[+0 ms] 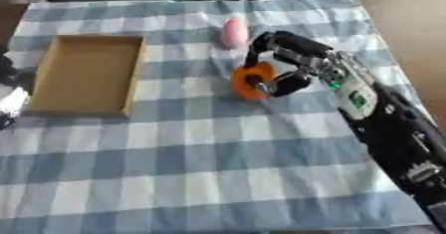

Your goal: Pick up objects on the table and place them in the box.

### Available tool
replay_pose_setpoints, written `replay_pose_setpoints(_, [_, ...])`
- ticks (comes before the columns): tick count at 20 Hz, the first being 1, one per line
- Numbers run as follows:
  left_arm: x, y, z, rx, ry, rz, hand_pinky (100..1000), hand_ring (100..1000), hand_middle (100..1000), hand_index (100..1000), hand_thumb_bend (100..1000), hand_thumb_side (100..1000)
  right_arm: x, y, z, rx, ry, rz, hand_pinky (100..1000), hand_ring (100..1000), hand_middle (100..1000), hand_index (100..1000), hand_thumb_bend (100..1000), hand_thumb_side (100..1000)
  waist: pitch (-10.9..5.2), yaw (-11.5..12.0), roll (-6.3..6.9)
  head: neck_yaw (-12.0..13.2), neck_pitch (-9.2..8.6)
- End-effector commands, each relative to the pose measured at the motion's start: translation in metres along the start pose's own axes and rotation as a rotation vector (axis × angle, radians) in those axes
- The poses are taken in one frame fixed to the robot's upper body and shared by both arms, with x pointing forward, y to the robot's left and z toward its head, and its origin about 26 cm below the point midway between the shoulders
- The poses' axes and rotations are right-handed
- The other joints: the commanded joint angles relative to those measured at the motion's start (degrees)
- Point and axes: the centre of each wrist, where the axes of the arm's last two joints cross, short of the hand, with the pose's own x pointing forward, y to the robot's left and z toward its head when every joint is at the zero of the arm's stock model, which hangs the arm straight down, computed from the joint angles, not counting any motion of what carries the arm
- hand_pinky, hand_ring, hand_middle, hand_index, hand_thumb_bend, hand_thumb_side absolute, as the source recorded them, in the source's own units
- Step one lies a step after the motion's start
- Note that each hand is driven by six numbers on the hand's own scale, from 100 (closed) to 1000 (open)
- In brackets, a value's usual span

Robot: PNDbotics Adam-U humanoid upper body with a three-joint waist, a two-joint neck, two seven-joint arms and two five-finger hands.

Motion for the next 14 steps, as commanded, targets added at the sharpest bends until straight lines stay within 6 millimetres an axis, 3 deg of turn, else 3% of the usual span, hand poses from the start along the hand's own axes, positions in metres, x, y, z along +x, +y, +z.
replay_pose_setpoints(1, [0.004, 0.005, -0.002, -0.006, -0.018, -0.015, 509, 550, 518, 676, 365, 100, 0.006, -0.025, -0.01, -0.046, -0.041, 0.04, 730, 607, 370, 484, 100, 100, -1.28, 0.0, 0.01, -0.2, -0.39])
replay_pose_setpoints(7, [0.004, 0.002, -0.002, -0.021, -0.021, -0.006, 509, 550, 518, 676, 366, 100, 0.02, -0.056, -0.041, -0.088, -0.12, 0.084, 736, 608, 375, 491, 100, 100, -1.74, 0.4, -0.01, -0.4, -0.02])
replay_pose_setpoints(14, [0.009, -0.003, -0.007, -0.037, -0.045, 0.015, 510, 551, 518, 676, 370, 100, 0.043, -0.073, -0.093, -0.076, -0.218, 0.114, 747, 617, 382, 501, 100, 100, -1.95, 2.0, 0.04, -1.4, 0.13])
